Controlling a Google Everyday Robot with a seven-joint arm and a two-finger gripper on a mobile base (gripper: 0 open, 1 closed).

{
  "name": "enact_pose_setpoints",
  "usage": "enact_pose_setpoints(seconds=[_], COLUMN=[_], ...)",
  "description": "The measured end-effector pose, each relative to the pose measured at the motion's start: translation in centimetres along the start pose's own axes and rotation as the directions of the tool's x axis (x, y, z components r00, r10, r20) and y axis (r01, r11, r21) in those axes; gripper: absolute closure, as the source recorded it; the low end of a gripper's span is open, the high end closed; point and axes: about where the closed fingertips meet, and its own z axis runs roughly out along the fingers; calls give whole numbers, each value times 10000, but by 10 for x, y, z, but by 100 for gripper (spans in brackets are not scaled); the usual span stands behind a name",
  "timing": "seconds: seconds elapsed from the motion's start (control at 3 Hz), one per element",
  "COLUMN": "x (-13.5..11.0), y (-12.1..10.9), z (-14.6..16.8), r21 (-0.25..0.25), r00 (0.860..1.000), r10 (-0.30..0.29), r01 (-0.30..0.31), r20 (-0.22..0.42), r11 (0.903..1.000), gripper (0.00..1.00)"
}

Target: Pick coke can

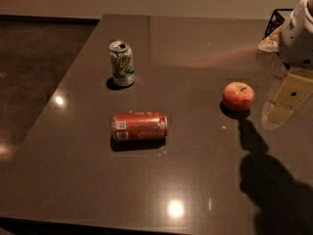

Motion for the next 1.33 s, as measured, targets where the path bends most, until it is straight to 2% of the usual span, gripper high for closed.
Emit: enact_pose_setpoints(seconds=[0.67,1.0,1.33], x=[-7,-38,-73], y=[-1,5,18], z=[0,16,46], r21=[-151,-484,-864], r00=[9999,9985,9959], r10=[-119,-502,-823], r01=[119,511,852], r20=[-14,195,363], r11=[9998,9975,9926], gripper=[0,0,0])
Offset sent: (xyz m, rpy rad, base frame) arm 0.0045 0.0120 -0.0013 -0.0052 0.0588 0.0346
